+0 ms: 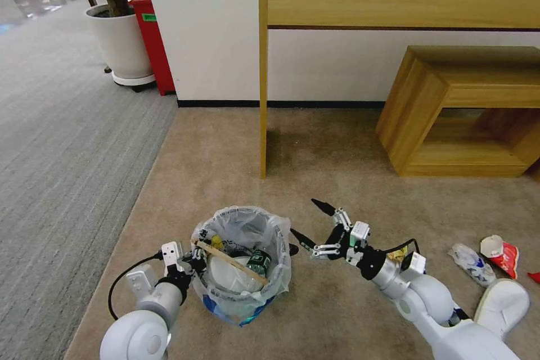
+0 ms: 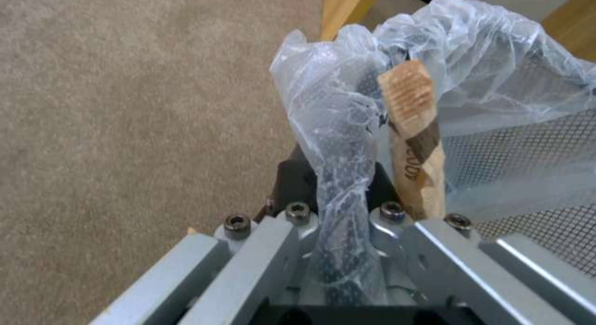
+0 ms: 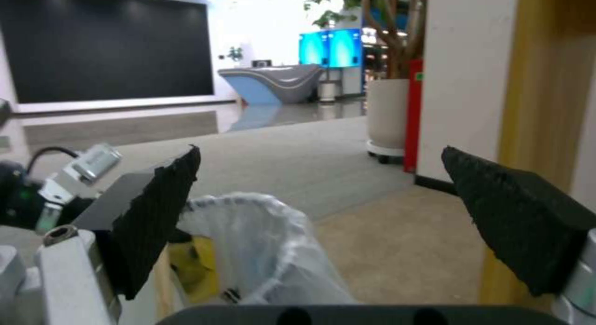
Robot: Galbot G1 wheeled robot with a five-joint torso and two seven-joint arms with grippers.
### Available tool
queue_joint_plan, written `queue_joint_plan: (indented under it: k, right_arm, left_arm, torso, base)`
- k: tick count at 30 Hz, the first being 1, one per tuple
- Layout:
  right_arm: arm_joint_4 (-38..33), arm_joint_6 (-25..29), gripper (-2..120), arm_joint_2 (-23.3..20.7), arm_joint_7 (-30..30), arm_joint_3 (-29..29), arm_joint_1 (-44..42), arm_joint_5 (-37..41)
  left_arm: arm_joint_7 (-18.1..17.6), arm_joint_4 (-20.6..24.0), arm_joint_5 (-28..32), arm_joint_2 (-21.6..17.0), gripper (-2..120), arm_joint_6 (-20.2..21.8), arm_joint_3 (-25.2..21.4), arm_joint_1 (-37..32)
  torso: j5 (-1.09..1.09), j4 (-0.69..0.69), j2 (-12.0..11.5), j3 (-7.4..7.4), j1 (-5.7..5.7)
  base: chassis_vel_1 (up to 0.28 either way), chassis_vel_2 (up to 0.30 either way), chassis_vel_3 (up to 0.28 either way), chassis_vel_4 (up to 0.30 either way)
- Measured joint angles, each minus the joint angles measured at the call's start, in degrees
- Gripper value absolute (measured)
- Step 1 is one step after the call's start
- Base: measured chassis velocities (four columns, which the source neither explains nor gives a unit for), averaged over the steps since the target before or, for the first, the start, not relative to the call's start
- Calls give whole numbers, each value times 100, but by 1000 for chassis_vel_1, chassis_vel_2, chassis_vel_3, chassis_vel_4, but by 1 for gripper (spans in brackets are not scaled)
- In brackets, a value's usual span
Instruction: Pick up the trash bin and place the garbage on the floor into it.
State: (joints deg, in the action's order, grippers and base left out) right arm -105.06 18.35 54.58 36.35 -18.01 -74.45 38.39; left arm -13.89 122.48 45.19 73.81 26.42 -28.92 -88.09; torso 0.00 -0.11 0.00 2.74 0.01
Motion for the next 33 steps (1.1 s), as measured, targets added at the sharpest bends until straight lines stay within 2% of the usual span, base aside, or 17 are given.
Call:
queue_joint_plan:
  k: [14,24,27,33]
  right_arm:
    - [-10,56,99,-57,-187,-591,-495,-70]
    - [-65,33,100,-82,-842,-881,-819,-227]
    - [-123,-36,100,-18,-1410,-1066,-1035,-462]
    - [-172,-194,100,85,-1903,-1272,-1153,-732]
  left_arm:
    - [-228,293,449,-201,2,95,-164,94]
    - [-290,414,608,-359,2,107,-239,114]
    - [-292,435,662,-407,2,96,-266,143]
    - [-292,444,671,-404,2,86,-256,150]
  torso:
    - [0,0,0,0,0]
    - [0,0,0,0,0]
    - [0,0,0,0,0]
    - [0,0,0,0,0]
  base:
    - [0,0,0,0]
    - [0,0,0,0]
    - [0,0,0,0]
    - [0,0,0,0]
